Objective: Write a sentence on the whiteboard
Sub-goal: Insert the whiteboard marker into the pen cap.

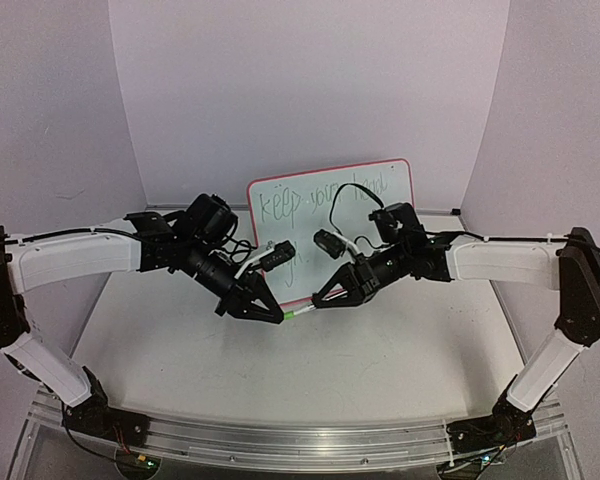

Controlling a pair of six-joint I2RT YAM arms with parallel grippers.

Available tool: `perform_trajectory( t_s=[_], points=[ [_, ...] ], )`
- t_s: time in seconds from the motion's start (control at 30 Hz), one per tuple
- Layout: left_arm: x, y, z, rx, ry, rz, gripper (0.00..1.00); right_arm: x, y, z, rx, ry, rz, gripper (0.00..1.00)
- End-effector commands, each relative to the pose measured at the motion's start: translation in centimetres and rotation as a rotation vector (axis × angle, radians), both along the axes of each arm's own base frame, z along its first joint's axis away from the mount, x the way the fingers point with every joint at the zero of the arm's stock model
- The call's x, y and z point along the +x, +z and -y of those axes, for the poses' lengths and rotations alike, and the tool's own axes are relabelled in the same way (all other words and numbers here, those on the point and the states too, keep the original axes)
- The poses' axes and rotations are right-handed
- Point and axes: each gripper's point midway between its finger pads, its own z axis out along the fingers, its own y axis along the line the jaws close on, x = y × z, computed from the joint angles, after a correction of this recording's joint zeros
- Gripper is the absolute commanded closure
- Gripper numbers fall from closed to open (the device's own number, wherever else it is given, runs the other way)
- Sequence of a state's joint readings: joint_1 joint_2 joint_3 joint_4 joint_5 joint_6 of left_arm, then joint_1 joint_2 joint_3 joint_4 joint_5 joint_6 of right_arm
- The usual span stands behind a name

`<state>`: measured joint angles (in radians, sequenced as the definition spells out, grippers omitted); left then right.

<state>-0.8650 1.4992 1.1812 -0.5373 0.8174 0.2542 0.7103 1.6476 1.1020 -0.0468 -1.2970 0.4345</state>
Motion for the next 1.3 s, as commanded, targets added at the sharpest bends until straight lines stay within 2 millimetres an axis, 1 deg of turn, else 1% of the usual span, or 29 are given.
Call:
perform_trajectory(
  t_s=[0.0, 0.2, 0.53, 0.7, 0.9, 0.97, 1.13, 1.27],
  points=[
    [-0.4, 1.0, 0.9, -0.07, -0.03, -0.028, 1.0, 0.2, 0.8, -1.3, 0.022, 0.006, 0.06, 1.0],
    [-0.5, 1.1, 1.2, -0.084, -0.032, -0.062, 1.0, -0.2, 0.5, -2.3, 0.013, 0.015, 0.075, 1.0],
    [-0.7, 1.7, 1.6, -0.118, -0.041, -0.092, 1.0, -0.7, -0.2, -4.0, -0.006, 0.026, 0.095, 1.0],
    [-0.7, 2.2, 1.7, -0.137, -0.037, -0.089, 1.0, -1.3, -0.5, -4.6, -0.008, 0.046, 0.092, 1.0],
    [-0.7, 3.0, 1.6, -0.171, -0.032, -0.074, 1.0, -2.0, -0.2, -5.2, 0.005, 0.075, 0.079, 1.0],
    [-0.7, 3.4, 1.6, -0.186, -0.027, -0.062, 1.0, -2.2, 0.2, -5.6, 0.025, 0.083, 0.087, 1.0],
    [-0.8, 4.2, 1.5, -0.211, -0.027, -0.045, 1.0, -2.7, 0.2, -6.2, 0.029, 0.104, 0.081, 1.0],
    [-0.8, 4.0, 1.4, -0.201, -0.026, -0.05, 1.0, -2.6, -0.1, -6.3, 0.02, 0.09, 0.092, 1.0]
  ],
)
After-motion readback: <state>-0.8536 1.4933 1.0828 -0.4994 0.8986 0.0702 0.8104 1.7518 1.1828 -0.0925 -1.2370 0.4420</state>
